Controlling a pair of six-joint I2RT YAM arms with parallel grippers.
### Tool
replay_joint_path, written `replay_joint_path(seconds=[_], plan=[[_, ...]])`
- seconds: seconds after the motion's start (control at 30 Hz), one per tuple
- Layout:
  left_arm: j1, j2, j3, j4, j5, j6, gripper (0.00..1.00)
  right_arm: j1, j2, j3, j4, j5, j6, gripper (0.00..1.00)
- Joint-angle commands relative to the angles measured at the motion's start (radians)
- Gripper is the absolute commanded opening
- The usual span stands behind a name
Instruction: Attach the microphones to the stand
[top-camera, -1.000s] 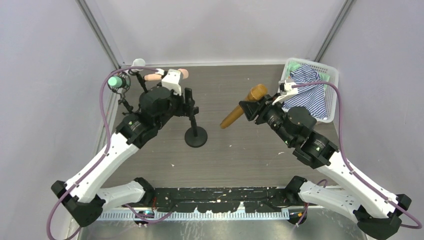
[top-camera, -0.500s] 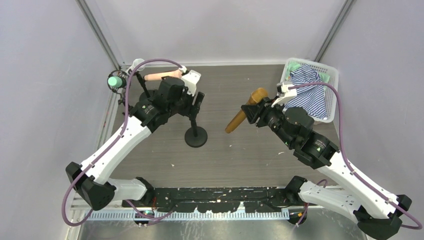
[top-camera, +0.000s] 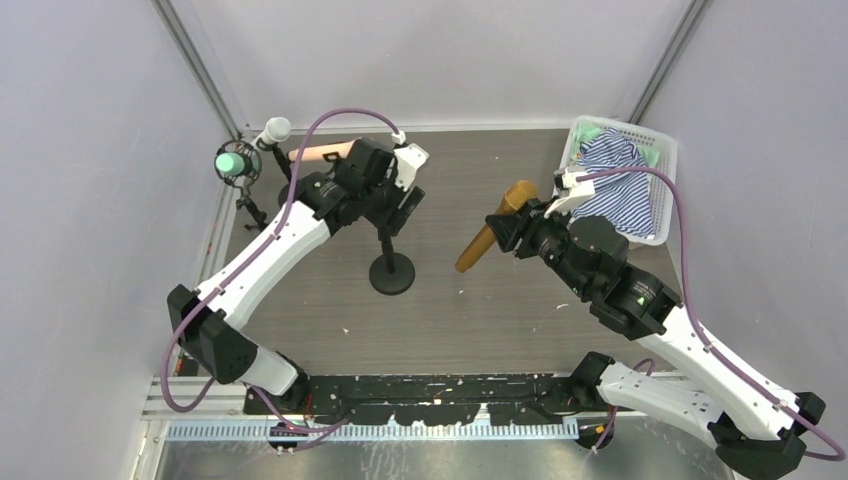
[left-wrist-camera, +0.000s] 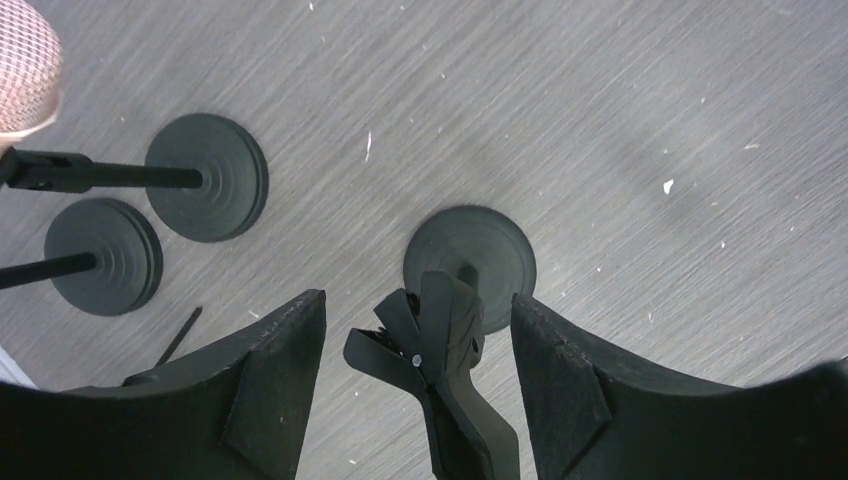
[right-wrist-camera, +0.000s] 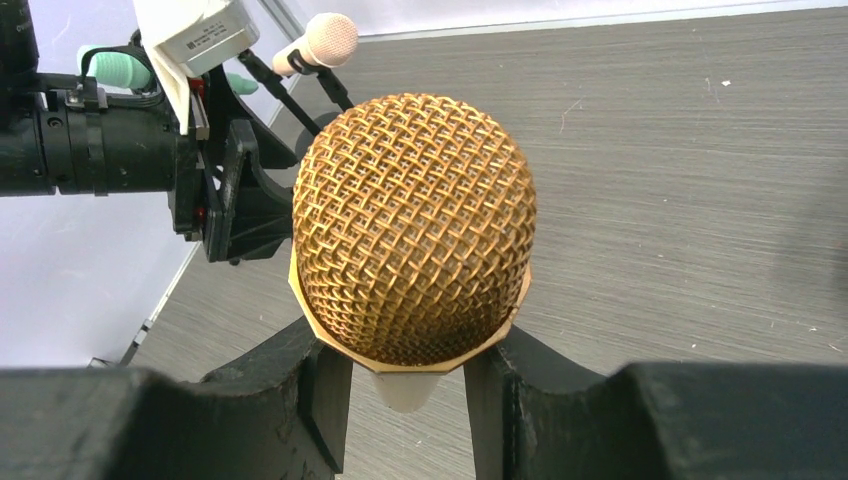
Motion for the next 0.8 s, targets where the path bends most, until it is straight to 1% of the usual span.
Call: replay_joint_path(seconds=[0.0, 0.17, 0.43, 0.53, 0.6, 0.77], plan=[[0.010, 0.013, 0.051, -0.055, 0.009, 0.036, 0.68, 0.003, -0.009, 0.037, 0.021, 0.012, -0.012, 0.01], [0.010, 0.055, 0.070, -0.078, -0.013, 0.028, 0.65, 0.002, -0.003, 0.037, 0.023, 0.005, -0.011, 0.01], [0.012, 0.100, 0.090, -0.120, -0.023, 0.006, 0.50, 0.003, -0.009, 0.032, 0.020, 0.004, -0.009, 0.01], [0.011, 0.095, 0.082, -0.129, -0.038, -0.008, 0.47, 0.003, -0.010, 0.030, 0.018, 0.007, -0.010, 0.01], [0.011, 0.092, 0.080, -0.141, -0.054, -0.021, 0.42, 0.003, -0.011, 0.030, 0.019, 0.008, -0.009, 0.01], [0.014, 0.086, 0.082, -0.167, -0.084, -0.074, 0.22, 0.003, -0.007, 0.027, 0.026, 0.005, -0.007, 0.01]])
